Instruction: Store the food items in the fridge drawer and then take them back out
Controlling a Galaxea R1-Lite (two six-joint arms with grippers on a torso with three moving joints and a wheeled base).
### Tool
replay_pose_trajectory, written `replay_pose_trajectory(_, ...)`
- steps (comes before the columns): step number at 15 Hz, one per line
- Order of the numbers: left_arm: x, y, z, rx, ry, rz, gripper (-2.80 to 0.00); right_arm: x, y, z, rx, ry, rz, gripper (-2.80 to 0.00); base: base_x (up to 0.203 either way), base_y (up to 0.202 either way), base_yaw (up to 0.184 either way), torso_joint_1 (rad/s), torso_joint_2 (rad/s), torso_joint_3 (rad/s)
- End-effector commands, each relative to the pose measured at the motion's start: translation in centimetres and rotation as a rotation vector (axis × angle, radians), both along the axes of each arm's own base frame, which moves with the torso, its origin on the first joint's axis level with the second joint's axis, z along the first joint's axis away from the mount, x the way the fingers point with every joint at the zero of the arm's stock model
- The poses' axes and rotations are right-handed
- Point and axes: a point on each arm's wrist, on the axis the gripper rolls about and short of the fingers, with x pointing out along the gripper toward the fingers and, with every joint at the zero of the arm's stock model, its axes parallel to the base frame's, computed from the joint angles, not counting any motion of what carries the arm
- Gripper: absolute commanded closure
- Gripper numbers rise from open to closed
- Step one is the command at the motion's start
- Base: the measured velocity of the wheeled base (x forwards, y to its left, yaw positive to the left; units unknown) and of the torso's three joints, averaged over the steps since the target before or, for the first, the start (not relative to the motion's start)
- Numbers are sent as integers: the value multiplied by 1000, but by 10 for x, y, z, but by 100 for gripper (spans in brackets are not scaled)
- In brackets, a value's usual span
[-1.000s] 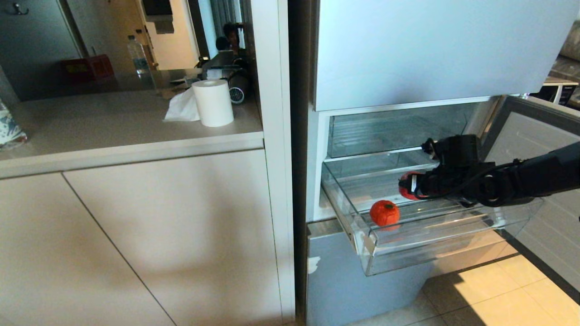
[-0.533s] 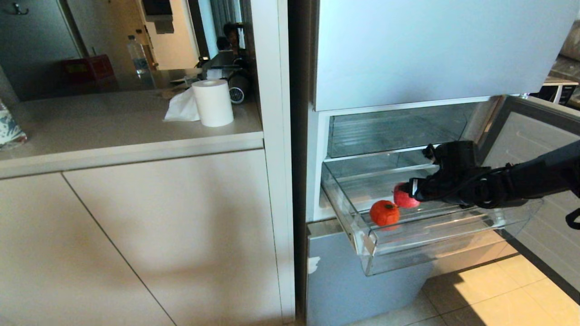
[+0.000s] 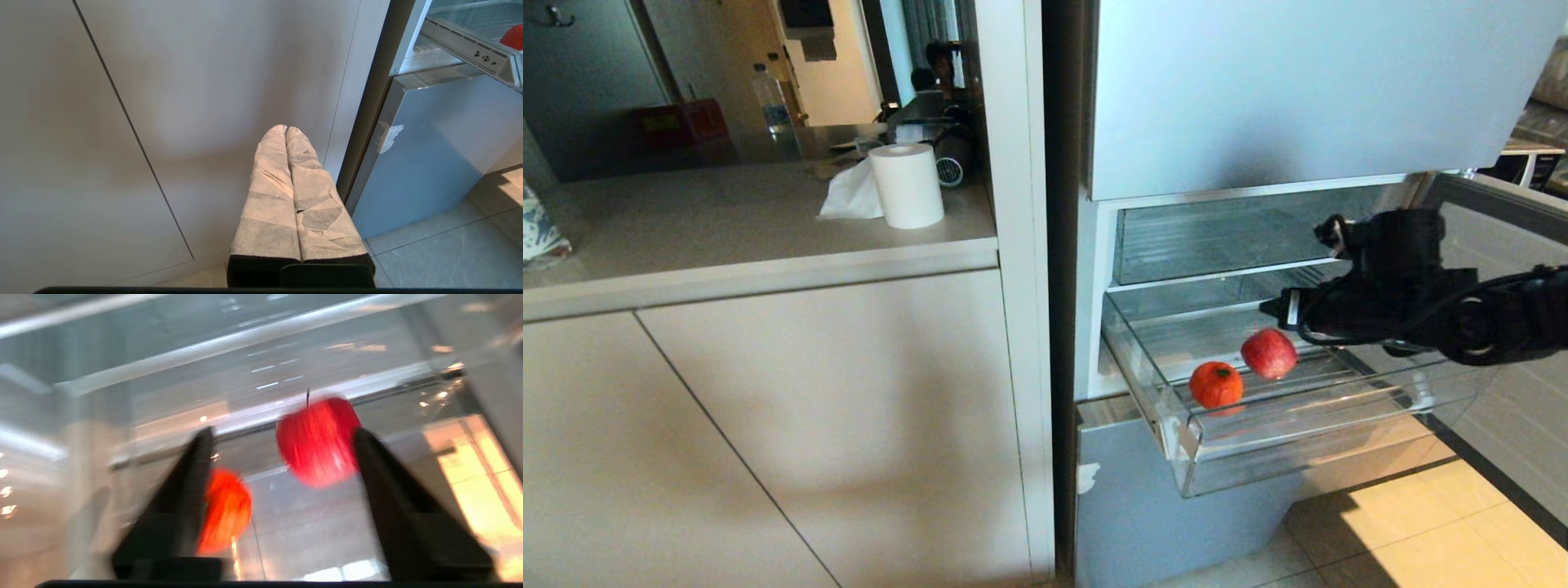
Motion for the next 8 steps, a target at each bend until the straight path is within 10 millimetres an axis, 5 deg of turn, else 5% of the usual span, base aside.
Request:
replay_pose_trajectory(1, 0, 0, 0, 0, 1, 1, 0, -70, -5, 41, 11, -87, 12, 0, 0, 0, 0, 0, 0, 0)
replay_pose_trajectory(5, 0, 0, 0, 0, 1, 1, 0, -178, -18, 32, 11, -95, 22, 0, 0, 0, 0, 0, 0, 0)
replay_pose_trajectory(8, 0, 0, 0, 0, 1, 1, 0, -239, -26, -11, -5, 6, 31, 0, 0, 0, 0, 0, 0, 0)
